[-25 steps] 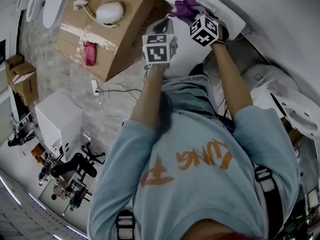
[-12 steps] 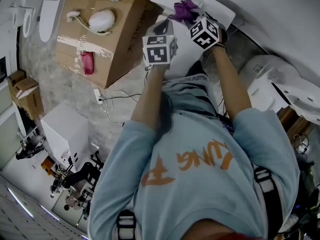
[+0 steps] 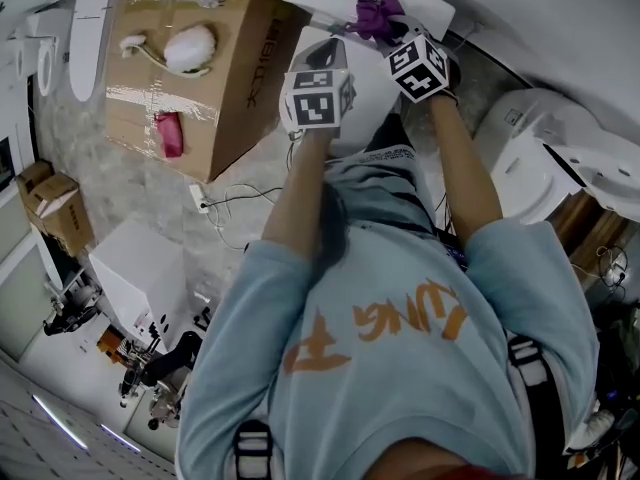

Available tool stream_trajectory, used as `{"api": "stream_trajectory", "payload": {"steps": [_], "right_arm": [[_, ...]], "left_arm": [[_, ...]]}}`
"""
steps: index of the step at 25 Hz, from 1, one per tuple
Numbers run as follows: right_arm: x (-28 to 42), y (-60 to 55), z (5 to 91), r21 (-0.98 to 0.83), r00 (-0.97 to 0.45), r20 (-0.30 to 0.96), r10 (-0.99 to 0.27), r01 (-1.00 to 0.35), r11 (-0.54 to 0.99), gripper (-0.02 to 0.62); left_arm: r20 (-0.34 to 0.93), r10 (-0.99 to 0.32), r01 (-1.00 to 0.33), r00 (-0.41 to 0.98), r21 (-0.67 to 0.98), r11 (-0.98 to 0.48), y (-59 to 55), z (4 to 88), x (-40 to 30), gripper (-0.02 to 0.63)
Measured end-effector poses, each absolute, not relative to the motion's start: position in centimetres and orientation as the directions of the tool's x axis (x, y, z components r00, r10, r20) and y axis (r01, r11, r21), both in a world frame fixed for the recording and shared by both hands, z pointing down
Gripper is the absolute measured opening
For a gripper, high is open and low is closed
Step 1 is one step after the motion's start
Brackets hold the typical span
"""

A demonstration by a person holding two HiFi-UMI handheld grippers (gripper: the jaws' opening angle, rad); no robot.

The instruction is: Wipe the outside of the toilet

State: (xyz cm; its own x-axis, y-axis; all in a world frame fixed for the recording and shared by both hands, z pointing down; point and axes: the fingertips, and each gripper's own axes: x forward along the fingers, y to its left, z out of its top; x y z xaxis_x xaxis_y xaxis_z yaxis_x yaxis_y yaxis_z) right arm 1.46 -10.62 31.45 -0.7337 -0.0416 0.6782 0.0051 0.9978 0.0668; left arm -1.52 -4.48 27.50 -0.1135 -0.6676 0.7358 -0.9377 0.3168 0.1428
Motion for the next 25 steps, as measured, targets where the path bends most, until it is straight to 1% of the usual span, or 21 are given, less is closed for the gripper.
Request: {"api": "stream_trajectory", "payload": {"steps": [8,15,21,25], "right_arm": [[5.0,-12.1,31.3,0.049,-0.734,0.67,-0.112,-0.107,0.993,0.072],[7.6,-13.1,31.5,0.026,-0.724,0.667,-0.177,-0.214,0.976,0.072],[8.7,-13.6,31.3,0.013,-0.691,0.672,-0.265,-0.346,0.938,0.072],[10.2,-14.2,31.3,0.006,-0.661,0.652,-0.372,-0.486,0.874,0.072]], "left_arm": [[0.734,-0.674,-0.945,-0.079,0.159,0.284,-4.9,28.0,0.2,0.026],[0.723,-0.688,-0.94,-0.063,0.188,0.284,-4.7,28.1,0.3,0.026],[0.689,-0.722,-0.933,-0.058,0.22,0.285,-4.6,28.4,-0.9,0.026],[0.64,-0.767,-0.932,-0.044,0.251,0.263,-4.5,28.7,-1.9,0.026]]}}
